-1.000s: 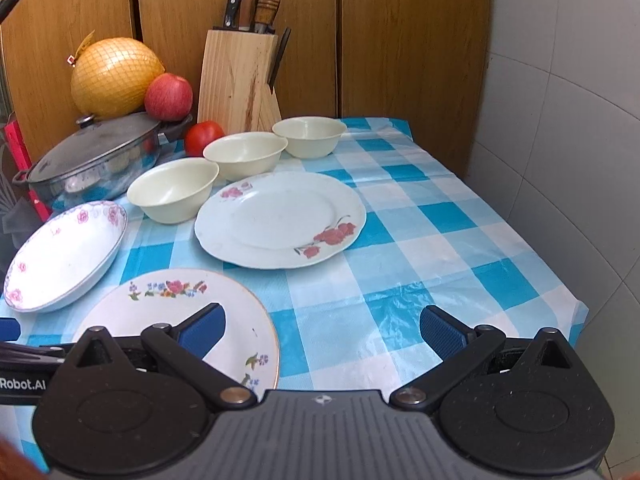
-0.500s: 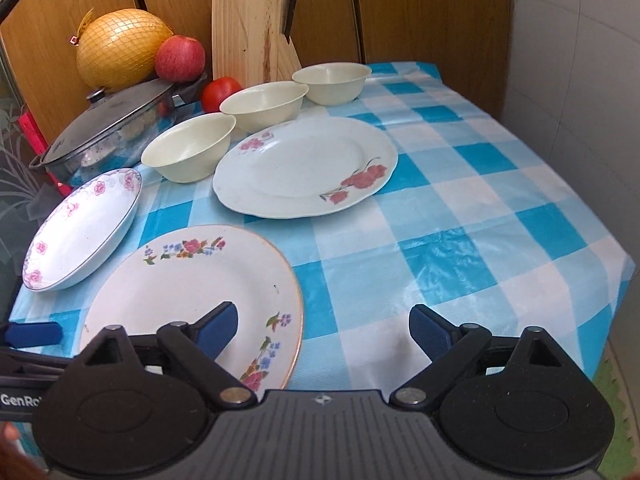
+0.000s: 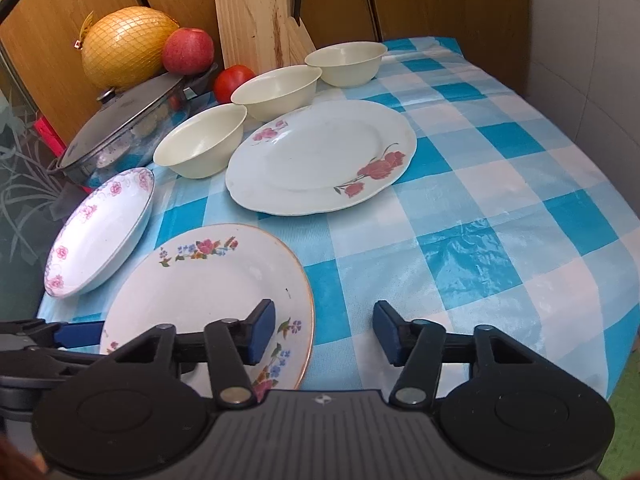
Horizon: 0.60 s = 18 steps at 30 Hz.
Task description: Organize plates and bowls
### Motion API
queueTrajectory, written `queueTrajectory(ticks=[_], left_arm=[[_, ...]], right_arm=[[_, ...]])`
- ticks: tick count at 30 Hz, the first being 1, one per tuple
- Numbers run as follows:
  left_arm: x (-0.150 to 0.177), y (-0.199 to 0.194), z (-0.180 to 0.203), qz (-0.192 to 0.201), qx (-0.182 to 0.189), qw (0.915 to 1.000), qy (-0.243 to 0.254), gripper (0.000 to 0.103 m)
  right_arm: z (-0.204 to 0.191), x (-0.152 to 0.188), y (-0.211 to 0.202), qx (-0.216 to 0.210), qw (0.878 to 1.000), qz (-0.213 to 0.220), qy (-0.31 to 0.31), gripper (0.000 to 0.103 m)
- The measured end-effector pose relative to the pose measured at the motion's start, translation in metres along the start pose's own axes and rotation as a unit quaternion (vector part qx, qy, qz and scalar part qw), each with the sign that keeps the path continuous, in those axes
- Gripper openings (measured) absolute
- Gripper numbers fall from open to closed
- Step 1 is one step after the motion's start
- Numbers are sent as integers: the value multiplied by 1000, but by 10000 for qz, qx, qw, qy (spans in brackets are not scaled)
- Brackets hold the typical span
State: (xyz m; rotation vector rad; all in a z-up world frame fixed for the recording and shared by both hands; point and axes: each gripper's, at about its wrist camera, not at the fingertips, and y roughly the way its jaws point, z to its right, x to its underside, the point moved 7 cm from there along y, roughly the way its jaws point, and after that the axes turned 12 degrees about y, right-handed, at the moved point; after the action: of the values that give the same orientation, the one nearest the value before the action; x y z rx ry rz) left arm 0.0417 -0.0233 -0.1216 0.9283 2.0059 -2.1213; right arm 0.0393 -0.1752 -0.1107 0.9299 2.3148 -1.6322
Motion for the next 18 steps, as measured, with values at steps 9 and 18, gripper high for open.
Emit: queueTrajectory(ticks=[9, 18], left_arm=[[-16, 10, 9, 2, -90, 9999, 44, 93], [-15, 8, 6, 17, 44, 10000, 85, 92]], right_arm=[[-1, -8, 7, -159, 9996, -227, 49, 25], [4, -11, 7, -275, 9991, -305, 52, 25]])
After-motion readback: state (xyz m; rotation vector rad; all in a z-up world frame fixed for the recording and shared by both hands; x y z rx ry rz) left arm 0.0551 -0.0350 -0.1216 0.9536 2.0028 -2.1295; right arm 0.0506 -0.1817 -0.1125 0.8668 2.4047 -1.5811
